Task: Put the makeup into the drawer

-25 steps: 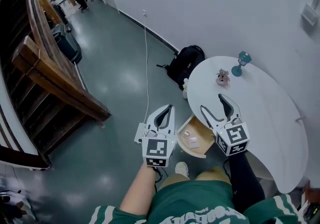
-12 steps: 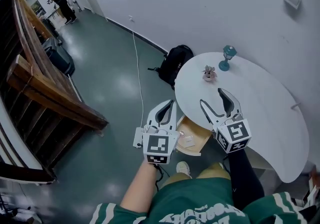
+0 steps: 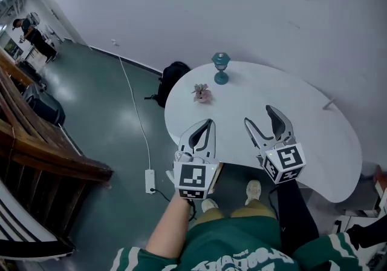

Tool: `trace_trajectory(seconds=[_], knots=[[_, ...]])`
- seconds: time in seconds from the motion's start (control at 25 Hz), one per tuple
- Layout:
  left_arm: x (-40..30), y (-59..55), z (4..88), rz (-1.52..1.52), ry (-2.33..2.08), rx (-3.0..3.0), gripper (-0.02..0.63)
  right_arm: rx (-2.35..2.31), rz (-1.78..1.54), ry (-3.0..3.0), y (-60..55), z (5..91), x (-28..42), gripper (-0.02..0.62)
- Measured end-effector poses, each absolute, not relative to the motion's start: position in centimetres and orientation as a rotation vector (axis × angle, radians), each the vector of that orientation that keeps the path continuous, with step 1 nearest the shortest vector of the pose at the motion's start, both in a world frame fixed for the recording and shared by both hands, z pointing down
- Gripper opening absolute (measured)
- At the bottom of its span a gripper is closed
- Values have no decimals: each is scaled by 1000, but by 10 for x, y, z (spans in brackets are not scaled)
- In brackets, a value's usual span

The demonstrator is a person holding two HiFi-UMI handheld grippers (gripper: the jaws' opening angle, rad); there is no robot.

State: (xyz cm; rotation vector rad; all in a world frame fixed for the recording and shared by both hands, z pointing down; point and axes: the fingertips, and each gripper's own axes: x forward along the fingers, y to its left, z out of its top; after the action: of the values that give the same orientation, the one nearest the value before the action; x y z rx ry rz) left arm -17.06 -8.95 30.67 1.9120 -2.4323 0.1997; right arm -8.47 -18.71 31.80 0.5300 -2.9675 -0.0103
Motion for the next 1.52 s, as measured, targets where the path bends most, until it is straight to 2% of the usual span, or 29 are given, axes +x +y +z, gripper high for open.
trace_trajectory(seconds=[0.48,0.8,1.04,1.52], knots=[[-29,-295,311,167,-2213,2184,0,858,-25,-2861,-369,324,80,308],[50,-394,324,182,-2088,2300,0,1022,28,-2781,-455,346,169,307],[82,-434,334,205,-2018,2345,0,1129,80,-2719,-499,370,198,308],[72,-467,356,227,-2017,2264,0,1117,295,-2515,-584,514,208,308]])
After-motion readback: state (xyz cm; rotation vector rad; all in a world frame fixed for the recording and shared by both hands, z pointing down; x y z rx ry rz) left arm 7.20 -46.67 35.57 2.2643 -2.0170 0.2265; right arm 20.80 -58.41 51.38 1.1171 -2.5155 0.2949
